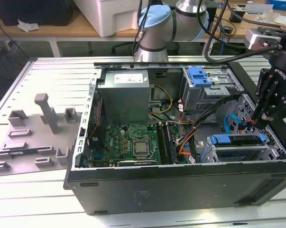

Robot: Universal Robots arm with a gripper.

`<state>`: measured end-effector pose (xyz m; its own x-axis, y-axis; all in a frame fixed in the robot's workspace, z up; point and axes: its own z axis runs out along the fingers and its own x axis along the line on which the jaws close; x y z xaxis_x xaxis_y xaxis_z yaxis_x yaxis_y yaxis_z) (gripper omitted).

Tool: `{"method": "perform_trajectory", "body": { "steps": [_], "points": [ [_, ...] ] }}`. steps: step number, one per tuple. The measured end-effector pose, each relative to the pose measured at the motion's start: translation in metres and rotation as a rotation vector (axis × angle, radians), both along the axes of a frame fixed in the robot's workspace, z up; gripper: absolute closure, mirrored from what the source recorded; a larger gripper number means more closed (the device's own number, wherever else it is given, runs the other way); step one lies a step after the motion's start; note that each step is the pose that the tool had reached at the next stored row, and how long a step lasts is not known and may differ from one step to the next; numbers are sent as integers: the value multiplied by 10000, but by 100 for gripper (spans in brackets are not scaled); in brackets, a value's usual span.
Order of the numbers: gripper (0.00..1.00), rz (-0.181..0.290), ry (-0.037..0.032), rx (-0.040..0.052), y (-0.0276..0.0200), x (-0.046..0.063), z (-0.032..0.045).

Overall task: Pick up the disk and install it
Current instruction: 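Insert the disk into the insertion slot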

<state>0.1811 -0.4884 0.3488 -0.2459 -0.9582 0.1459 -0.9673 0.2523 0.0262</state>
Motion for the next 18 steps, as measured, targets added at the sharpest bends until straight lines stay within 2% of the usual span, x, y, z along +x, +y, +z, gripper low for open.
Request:
{"method": "perform_trajectory", "body": {
  "steps": [8, 10, 11, 13, 15, 17, 18],
  "points": [
    [71, -7, 0, 0, 0, -2, 0],
    [71, -18, 0, -3, 15, -85, 6],
    [71, -18, 0, -28, 33, -85, 16],
    [71, -19, -1, -169, 81, -84, 55],
    [71, -18, 49, -208, 67, -55, 55],
    [71, -17, 160, -213, 47, -16, 55],
    [71, -18, 185, -213, 45, -14, 55]
  ]
}}
